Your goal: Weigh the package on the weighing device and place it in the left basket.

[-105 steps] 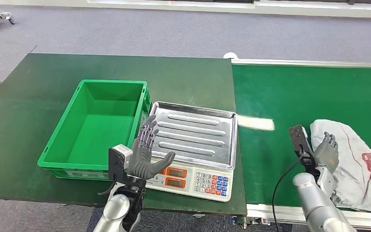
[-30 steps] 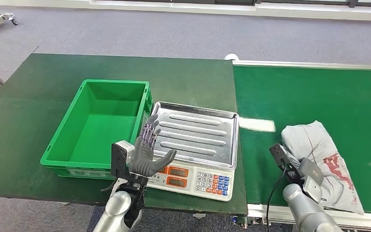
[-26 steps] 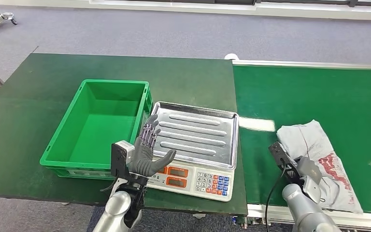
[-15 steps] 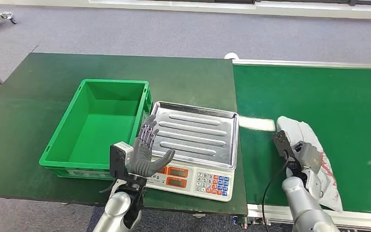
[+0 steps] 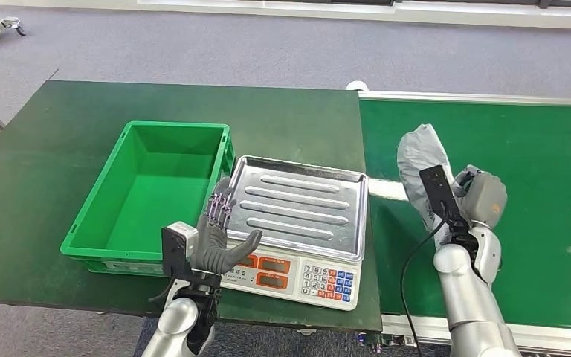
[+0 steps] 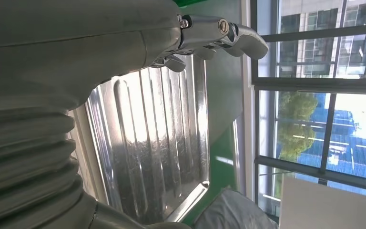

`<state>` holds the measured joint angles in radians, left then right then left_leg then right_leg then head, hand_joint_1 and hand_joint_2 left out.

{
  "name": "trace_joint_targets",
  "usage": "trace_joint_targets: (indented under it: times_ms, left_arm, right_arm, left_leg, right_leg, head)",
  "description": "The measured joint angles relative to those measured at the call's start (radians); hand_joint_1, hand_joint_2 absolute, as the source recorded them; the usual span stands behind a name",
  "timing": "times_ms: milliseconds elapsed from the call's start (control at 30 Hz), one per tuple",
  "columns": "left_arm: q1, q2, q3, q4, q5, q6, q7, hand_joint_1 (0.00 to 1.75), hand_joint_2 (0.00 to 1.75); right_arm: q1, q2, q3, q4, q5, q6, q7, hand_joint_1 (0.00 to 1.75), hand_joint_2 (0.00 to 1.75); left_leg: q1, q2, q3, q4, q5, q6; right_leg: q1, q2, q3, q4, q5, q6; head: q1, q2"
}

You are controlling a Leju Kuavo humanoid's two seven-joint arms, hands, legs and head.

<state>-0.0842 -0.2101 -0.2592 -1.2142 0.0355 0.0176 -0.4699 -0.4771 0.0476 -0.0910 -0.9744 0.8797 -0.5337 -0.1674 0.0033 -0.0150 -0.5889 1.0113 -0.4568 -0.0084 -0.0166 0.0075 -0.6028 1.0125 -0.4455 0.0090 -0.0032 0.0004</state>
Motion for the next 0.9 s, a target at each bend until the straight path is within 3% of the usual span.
trace_joint_targets:
  times_ms: [267, 567, 900]
  left_arm:
    - [0.001, 0.0, 0.01, 0.003, 0.002, 0.003, -0.017, 0.0, 1.75]
    - [-0.006, 0.0, 0.029, 0.004, 0.002, 0.014, -0.03, 0.0, 1.75]
    - [0.001, -0.006, 0.067, -0.024, -0.024, 0.036, -0.023, 0.0, 1.75]
  right_arm:
    - [0.004, 0.032, 0.121, -0.078, 0.033, 0.034, -0.007, 1.75, 1.75]
    - [0.004, 0.118, 0.336, -0.114, 0.05, 0.082, -0.001, 1.75, 1.75]
    - [0.008, 0.199, 0.557, -0.149, -0.049, 0.158, -0.031, 1.75, 1.75]
  left_leg:
    - [0.0, 0.001, 0.0, 0.0, 0.0, 0.0]
    - [0.001, 0.001, -0.001, 0.0, 0.001, -0.002]
    - [0.002, 0.001, -0.002, -0.001, 0.001, -0.002]
  right_leg:
    - [0.0, 0.0, -0.001, 0.0, 0.0, 0.0]
    - [0.002, 0.001, -0.002, 0.0, 0.0, -0.001]
    - [0.002, 0.002, -0.004, 0.001, 0.0, -0.001]
  head:
    - [0.0, 0.0]
    - [0.0, 0.0]
    - [0.0, 0.0]
